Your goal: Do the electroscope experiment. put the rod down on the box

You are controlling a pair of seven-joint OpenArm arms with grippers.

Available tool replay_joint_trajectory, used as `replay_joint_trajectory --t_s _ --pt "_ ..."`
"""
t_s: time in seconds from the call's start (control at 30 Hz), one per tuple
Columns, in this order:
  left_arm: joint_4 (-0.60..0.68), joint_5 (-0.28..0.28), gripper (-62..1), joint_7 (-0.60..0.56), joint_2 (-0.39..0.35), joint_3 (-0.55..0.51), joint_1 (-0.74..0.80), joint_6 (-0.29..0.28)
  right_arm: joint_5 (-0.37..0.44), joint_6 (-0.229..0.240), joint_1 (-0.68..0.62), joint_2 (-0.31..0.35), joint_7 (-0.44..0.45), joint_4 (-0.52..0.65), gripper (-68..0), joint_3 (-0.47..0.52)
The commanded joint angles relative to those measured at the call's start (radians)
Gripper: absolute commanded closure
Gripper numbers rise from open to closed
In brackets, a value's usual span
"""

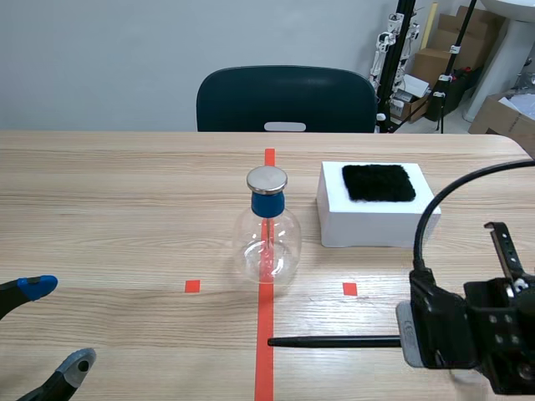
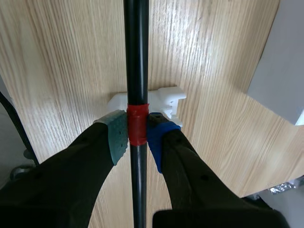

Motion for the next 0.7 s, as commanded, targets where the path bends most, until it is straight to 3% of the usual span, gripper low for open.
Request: replay_joint_trajectory --t_s 0.0,0.07,0.23,0.4,0.67 --pt "0.011 -0.01 -62.3 -0.014 -0.011 -0.01 -0.003 0.002 0.021 0.032 0.035 0.009 -0.019 0.007 -0.2 0.007" --pt "0.011 -0.01 -62.3 -0.014 -0.011 -0.01 -0.003 0.002 0.045 0.06 0.051 0.009 -0.039 0.002 -0.2 0.006" --pt "0.011 -0.01 -62.3 -0.014 -0.011 -0.01 -0.003 0.002 0.069 0.06 0.108 -0.008 -0.113 -0.029 -0.2 -0.043" --pt "0.011 -0.01 -62.3 -0.014 -0.011 -0.01 -0.003 0.002 0.077 0.06 0.182 -0.067 -0.167 -0.112 -0.2 -0.116" --pt "0.011 -0.01 -62.3 -0.014 -0.011 -0.01 -0.003 0.002 0.099 0.06 0.286 -0.123 -0.188 -0.19 -0.2 -0.2"
